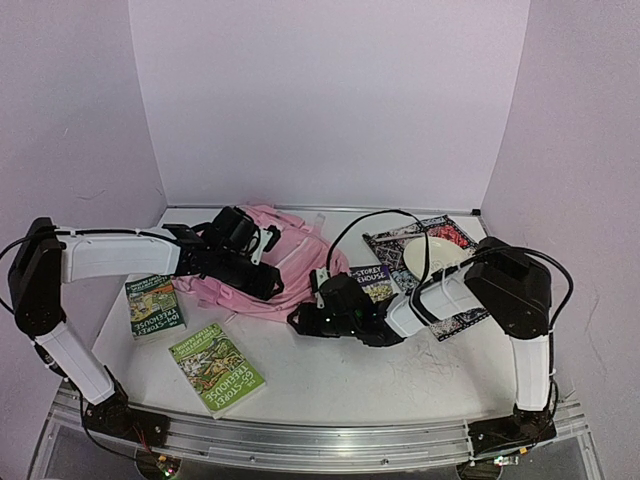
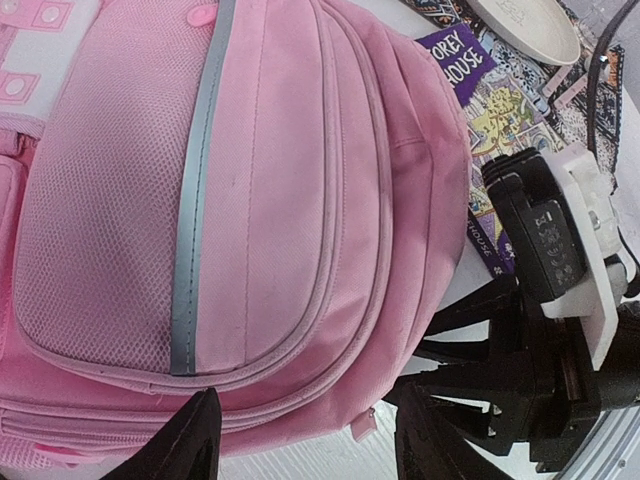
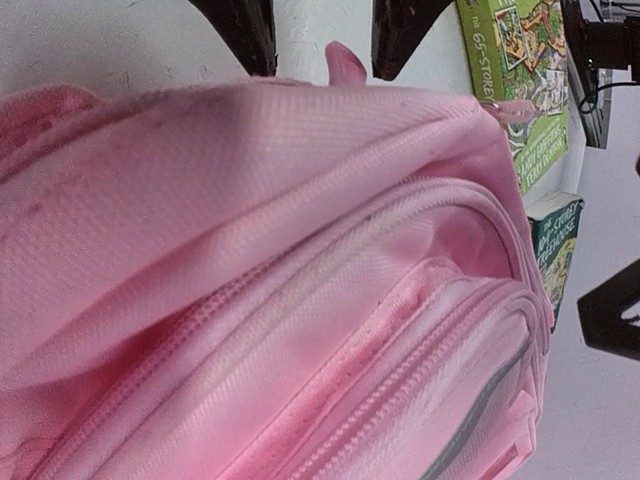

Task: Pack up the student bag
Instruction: Pick up the largest pocket of the bag from the student bag.

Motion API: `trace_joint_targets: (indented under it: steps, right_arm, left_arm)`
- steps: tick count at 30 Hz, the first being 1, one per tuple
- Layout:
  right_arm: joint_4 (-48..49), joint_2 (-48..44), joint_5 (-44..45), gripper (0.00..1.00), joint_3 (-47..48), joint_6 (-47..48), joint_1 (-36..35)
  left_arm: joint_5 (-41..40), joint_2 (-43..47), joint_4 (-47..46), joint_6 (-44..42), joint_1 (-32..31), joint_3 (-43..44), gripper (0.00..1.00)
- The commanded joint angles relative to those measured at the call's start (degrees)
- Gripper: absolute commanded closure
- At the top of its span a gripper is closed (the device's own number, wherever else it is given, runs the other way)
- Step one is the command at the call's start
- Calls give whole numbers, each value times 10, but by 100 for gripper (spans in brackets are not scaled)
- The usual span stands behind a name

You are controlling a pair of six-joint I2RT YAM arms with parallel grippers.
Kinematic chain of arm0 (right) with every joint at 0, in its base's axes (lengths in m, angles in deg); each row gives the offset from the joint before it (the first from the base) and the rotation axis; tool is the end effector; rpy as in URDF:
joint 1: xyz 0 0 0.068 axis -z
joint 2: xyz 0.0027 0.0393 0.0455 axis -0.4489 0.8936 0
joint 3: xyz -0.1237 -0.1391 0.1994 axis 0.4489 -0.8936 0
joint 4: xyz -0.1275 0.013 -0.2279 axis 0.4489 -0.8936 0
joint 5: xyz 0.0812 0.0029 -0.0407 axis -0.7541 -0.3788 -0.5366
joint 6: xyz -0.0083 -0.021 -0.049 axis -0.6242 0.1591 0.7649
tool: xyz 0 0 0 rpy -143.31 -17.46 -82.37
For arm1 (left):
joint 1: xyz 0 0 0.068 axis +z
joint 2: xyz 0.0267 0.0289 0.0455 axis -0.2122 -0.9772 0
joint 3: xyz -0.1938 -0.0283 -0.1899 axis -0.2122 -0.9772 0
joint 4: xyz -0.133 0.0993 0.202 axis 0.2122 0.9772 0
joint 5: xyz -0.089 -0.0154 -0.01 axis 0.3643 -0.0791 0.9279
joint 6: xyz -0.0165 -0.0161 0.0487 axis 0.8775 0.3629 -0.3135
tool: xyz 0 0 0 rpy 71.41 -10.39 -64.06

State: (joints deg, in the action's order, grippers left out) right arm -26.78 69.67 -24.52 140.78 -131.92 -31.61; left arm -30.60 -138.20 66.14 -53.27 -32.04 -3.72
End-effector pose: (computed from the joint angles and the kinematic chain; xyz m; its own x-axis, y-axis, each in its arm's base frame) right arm 0.2284 0.3693 0.1438 -0.7075 0.2633 -0.6559 -0.4801 0.5019 0.7194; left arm 0.2454 -0.2412 0.2276 -0.6999 0.3564 -0.6190 0.5671 0.8041 -0.1782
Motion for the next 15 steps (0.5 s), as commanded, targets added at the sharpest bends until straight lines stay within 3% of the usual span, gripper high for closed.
trace_joint_targets:
  steps: [1,8,15]
  right_arm:
    - [22,9,6,66,35,-13,-3]
    - [22,6,28,69,35,-20,-2]
    - [11,-19,37,91,10,-19,-2]
  left_arm:
    - [18,20,-1,1,0,0,39]
    - [24,16,-1,-3,0,-1,39]
    - [30,12,-1,-15,-3,-4,39]
